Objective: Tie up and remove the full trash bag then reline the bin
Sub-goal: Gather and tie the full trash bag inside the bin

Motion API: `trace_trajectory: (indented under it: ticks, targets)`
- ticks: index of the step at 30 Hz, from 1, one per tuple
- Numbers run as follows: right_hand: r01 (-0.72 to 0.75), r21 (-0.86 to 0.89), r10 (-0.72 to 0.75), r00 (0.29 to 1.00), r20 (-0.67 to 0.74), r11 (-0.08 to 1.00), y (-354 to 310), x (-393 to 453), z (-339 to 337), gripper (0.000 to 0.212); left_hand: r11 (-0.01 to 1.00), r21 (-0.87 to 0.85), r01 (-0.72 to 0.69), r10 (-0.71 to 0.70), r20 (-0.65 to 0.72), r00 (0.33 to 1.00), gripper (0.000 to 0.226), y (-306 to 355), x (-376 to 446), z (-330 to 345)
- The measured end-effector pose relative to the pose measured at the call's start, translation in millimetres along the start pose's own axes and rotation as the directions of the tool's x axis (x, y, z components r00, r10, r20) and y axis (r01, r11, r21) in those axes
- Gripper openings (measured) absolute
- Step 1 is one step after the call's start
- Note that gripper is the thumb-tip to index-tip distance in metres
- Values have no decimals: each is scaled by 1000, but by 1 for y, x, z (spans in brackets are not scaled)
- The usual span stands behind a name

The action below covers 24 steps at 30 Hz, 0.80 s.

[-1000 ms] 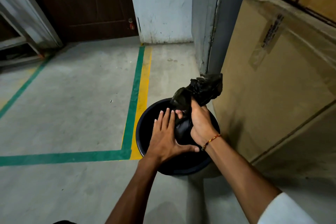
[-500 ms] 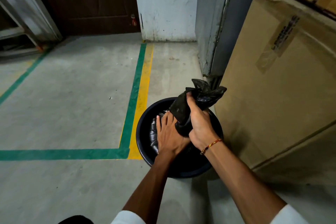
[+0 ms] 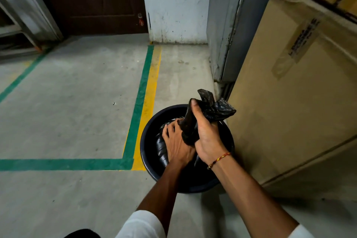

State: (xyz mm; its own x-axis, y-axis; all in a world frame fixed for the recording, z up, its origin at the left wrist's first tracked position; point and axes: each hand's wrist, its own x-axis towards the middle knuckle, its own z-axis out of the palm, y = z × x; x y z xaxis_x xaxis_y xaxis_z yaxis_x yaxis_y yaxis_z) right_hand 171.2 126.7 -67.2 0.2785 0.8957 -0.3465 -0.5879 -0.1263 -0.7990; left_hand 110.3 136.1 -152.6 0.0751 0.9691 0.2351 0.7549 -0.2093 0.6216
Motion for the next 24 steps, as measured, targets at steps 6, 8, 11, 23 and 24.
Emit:
trace_trajectory:
  ticks: [6, 8, 11, 23, 24]
  targets:
    - [270, -257, -205, 945, 254, 928, -12, -13, -31, 58, 998, -48, -40, 40, -5, 999, 38, 7, -4, -7]
    - [412, -426, -286, 900, 329, 805, -16, -14, -53, 56, 996, -83, -44, 44, 8, 999, 38, 9, -4, -9]
    - [489, -646, -319, 872, 370, 587, -15, -15, -74, 54, 988, -107, -115, 119, 29, 992, 36, 7, -8, -3]
    - [448, -894, 56, 892, 448, 25, -19, 3, -76, 96, 819, -488, 300, -256, 157, 954, 63, -14, -3, 1]
    - [461, -886, 80, 886, 458, -39, -18, 5, -75, 106, 813, -495, 306, -257, 167, 952, 54, -12, 0, -2]
